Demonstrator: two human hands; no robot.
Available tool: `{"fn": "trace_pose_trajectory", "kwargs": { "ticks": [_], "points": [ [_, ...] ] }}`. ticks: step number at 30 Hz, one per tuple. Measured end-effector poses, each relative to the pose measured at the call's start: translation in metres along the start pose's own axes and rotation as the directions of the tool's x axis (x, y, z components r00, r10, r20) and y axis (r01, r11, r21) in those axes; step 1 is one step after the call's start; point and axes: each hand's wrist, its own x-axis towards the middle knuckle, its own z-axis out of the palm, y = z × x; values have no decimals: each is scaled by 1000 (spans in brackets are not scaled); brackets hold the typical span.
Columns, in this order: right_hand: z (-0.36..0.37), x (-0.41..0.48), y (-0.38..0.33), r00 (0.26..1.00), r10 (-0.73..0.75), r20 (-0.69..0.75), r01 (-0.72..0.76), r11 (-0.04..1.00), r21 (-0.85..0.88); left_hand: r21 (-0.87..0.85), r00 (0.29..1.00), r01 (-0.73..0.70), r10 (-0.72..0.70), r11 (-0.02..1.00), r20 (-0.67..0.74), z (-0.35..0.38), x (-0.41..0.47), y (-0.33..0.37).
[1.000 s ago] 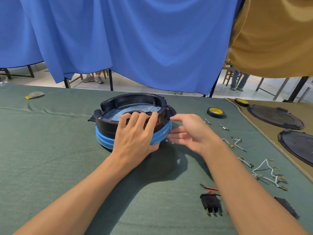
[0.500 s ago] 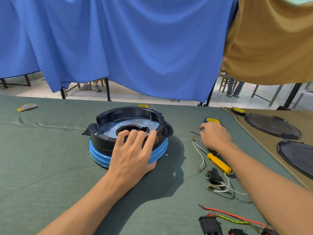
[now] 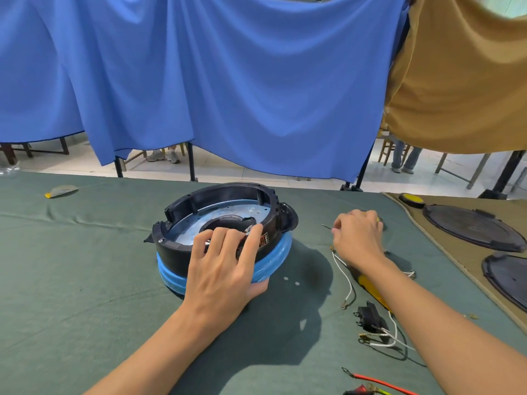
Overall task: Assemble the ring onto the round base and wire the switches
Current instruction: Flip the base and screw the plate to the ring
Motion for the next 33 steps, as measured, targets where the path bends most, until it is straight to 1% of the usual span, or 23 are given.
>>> {"fn": "trace_pose_trajectory", "kwargs": {
  "ticks": [3, 6, 8, 11, 13, 15, 17, 18, 20, 22, 24, 25, 28, 31, 33],
  "points": [
    [-20, -14, -14, 1000, 12, -16, -9, 984, 178, -40, 998, 33, -35, 999, -54, -5, 5, 1],
    [-42, -30, -23, 999, -9, -42, 22, 949, 313, -87, 991, 49, -59, 995, -124, -13, 12, 3],
    [-58, -40, -27, 998, -25, -58, 47, 911, 409, -127, 981, 81, -102, 989, -166, -21, 20, 4],
    [-83, -51, -32, 995, -32, -93, 77, 839, 538, -227, 958, 194, -234, 954, -166, -38, 38, 5],
    [-100, -57, -36, 993, -54, -109, 107, 812, 574, -323, 927, 308, -359, 895, -110, -52, 51, 5],
    [-116, -64, -40, 986, -96, -134, 158, 790, 592, -429, 881, 410, -471, 805, -40, -66, 63, 5],
    [-128, -69, -45, 976, -132, -175, 212, 762, 611, -550, 829, 480, -559, 684, 27, -76, 71, 5],
    [-134, -72, -48, 970, -147, -195, 238, 749, 618, -618, 801, 504, -594, 603, 73, -81, 73, 4],
    [-144, -78, -55, 957, -172, -233, 284, 717, 636, -747, 749, 526, -637, 406, 181, -89, 76, 3],
    [-151, -84, -63, 946, -188, -266, 320, 689, 651, -823, 690, 531, -667, 203, 281, -92, 75, 1],
    [-155, -90, -71, 936, -197, -291, 345, 668, 660, -856, 640, 516, -684, 43, 351, -95, 73, -1],
    [-156, -93, -75, 934, -197, -298, 351, 658, 666, -862, 629, 507, -683, -1, 371, -96, 72, -1],
    [-157, -100, -84, 933, -190, -306, 355, 632, 689, -862, 610, 500, -674, -81, 417, -102, 71, -4],
    [-158, -106, -94, 929, -190, -319, 367, 598, 712, -835, 525, 488, -679, -254, 513, -106, 72, -7],
    [-159, -108, -101, 926, -190, -326, 374, 584, 721, -806, 484, 475, -660, -353, 574, -109, 73, -10]
  ]
}}
